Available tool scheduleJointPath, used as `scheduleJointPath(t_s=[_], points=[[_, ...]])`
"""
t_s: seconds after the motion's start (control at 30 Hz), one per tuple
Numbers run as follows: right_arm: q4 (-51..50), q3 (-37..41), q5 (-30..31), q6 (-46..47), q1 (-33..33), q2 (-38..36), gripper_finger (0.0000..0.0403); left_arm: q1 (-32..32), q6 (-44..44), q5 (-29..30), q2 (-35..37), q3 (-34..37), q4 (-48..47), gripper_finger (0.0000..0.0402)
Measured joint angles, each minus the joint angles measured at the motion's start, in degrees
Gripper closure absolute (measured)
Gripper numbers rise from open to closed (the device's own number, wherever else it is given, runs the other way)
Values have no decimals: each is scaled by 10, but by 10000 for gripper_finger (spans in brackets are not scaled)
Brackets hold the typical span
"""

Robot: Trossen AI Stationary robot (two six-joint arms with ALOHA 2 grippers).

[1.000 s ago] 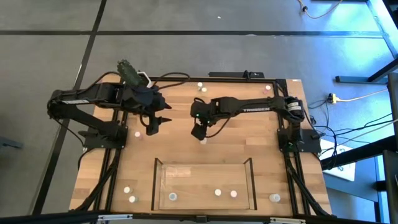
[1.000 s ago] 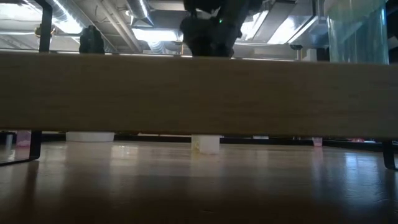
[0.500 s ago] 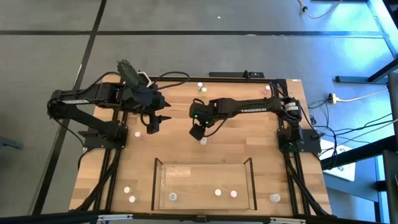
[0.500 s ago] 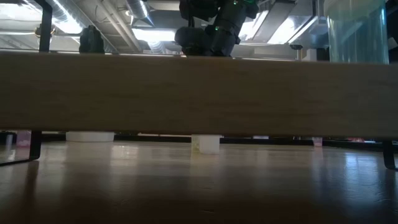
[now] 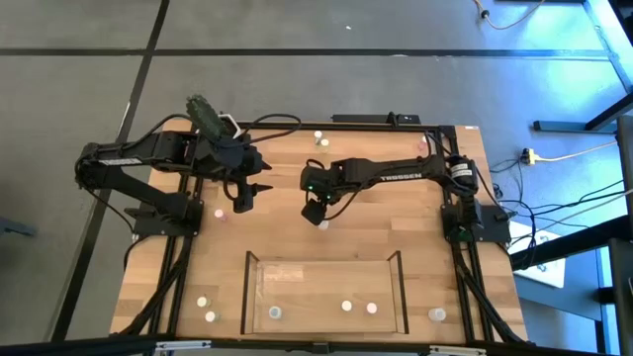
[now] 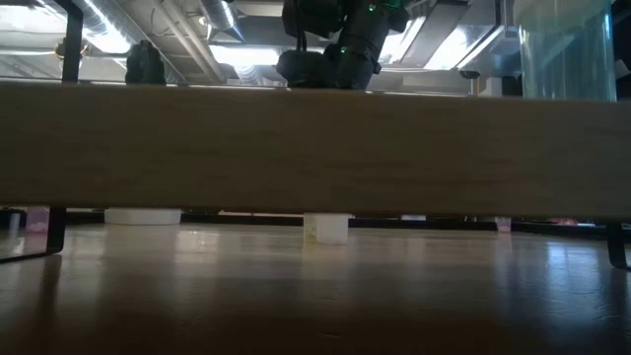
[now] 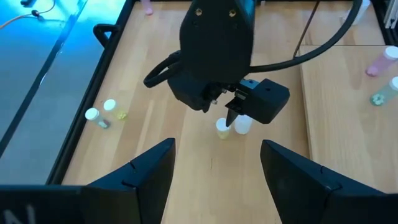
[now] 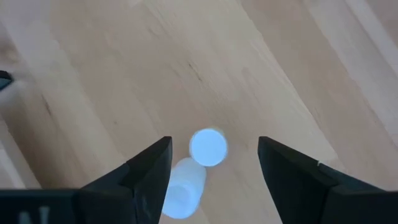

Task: Pick and place medicine bottles onto shelf by color
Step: Put the middle yellow pill bottle on the shelf

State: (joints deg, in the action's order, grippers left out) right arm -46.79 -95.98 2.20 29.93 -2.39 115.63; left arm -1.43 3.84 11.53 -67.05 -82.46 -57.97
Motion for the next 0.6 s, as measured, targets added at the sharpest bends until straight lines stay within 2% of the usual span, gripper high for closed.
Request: scheduleJointPath(t_s=[0.23, 0.43, 0.6], points=[[0, 0, -3, 16, 1, 2, 163, 0, 0, -3, 0, 0, -1, 171], [0, 0, 3, 13, 0, 2, 163, 0, -13, -38, 0, 0, -1, 171], [1, 0, 3, 12, 1, 2, 163, 0, -14, -41, 0, 0, -1, 171]])
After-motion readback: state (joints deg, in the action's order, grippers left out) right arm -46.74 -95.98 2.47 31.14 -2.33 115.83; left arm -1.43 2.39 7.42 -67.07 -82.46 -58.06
